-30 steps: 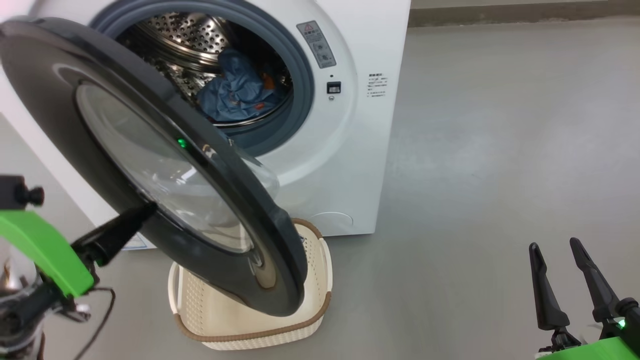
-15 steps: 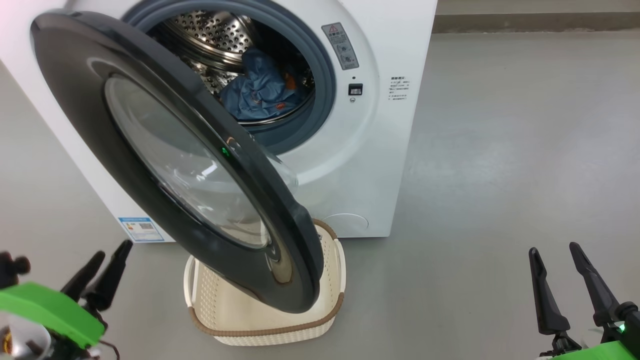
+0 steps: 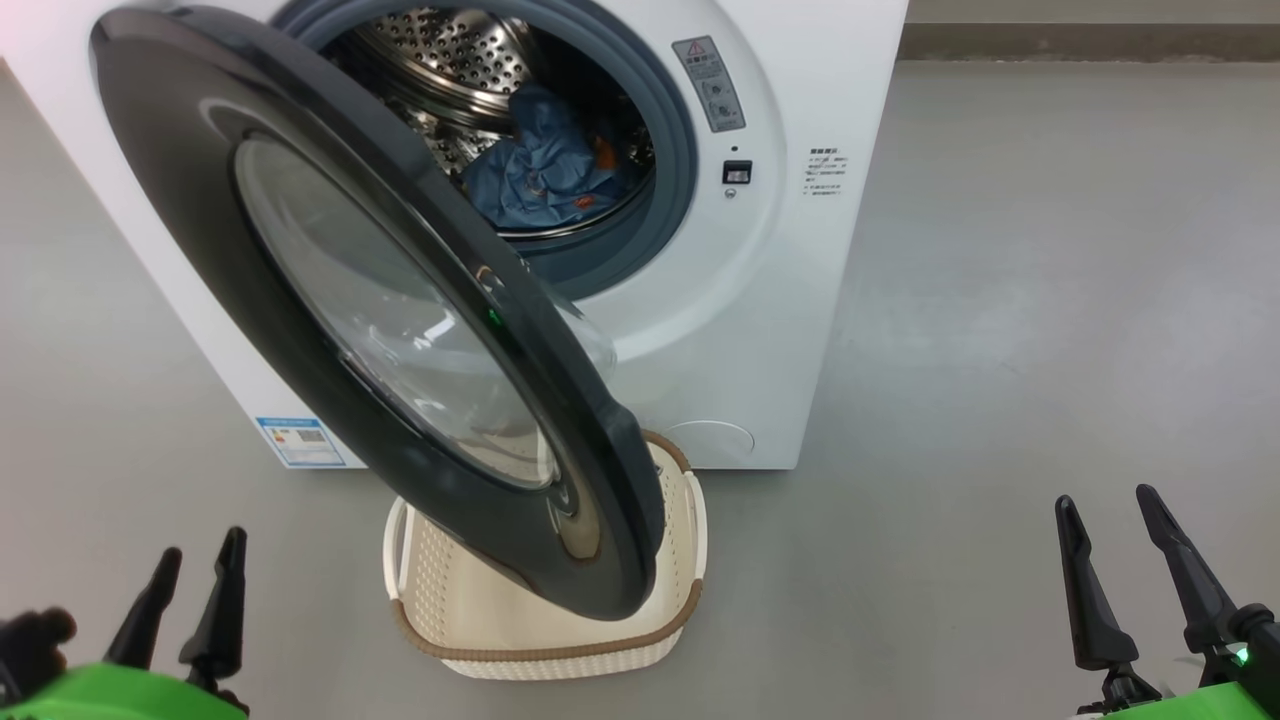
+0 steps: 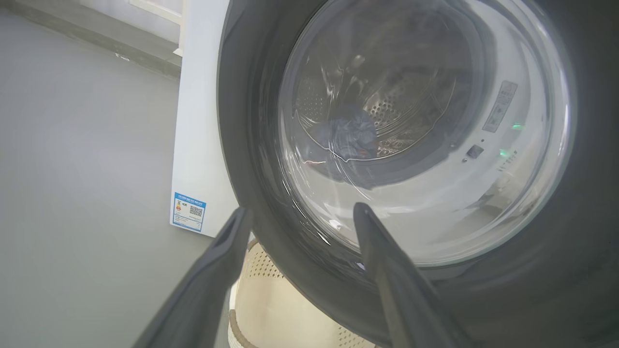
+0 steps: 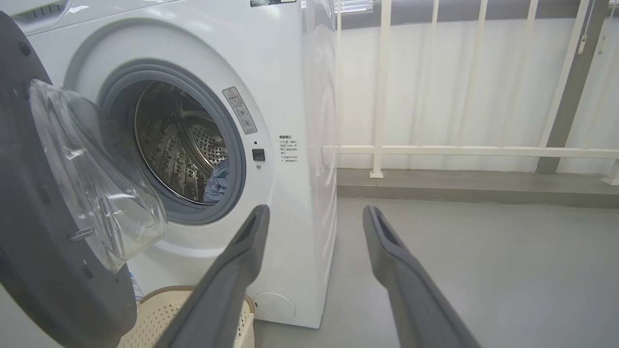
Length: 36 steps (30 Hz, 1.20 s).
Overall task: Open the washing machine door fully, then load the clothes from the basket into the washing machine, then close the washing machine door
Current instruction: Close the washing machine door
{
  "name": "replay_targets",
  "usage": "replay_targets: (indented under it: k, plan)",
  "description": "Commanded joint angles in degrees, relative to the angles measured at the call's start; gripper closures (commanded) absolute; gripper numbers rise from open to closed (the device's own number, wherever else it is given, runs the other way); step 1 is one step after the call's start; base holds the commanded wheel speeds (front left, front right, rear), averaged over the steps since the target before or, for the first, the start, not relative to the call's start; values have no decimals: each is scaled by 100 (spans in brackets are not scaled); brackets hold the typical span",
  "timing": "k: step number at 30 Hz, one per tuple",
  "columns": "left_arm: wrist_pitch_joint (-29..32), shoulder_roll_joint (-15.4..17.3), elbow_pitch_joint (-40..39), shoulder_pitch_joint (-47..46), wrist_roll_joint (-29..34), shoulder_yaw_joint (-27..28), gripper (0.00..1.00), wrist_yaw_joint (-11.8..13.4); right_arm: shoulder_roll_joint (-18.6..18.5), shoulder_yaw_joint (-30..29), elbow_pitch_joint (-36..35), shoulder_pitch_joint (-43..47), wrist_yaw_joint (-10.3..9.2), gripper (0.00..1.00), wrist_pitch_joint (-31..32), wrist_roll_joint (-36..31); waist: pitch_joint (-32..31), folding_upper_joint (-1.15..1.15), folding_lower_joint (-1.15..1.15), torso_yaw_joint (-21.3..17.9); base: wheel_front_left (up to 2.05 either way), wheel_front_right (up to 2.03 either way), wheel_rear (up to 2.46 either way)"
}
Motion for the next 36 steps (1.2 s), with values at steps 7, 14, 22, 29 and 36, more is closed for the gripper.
replay_targets:
  k: [7,14,22,29,36]
  plan:
    - [-489,22,145,25,691,194,0,-2,-128,139,-132,-149,25,0,-45,-17,18,0,0,75,0,0,0]
    - [-516,-526,-444,388,2116,971,0,140,-129,140,-130,-182,25,0,-45,-19,38,0,0,146,0,0,0]
    - [-517,-1286,-1177,1022,3648,1863,0,131,-132,165,-105,-222,25,0,-45,-16,33,0,0,175,0,0,0]
    - [-518,-1768,-1180,1341,4227,2235,0,21,-115,188,-94,-226,25,0,-45,-15,17,0,0,192,0,0,0]
    - [-518,-1886,-1144,1339,4373,2329,0,-15,-130,191,-103,-256,25,0,-45,-2,42,0,0,210,0,0,0]
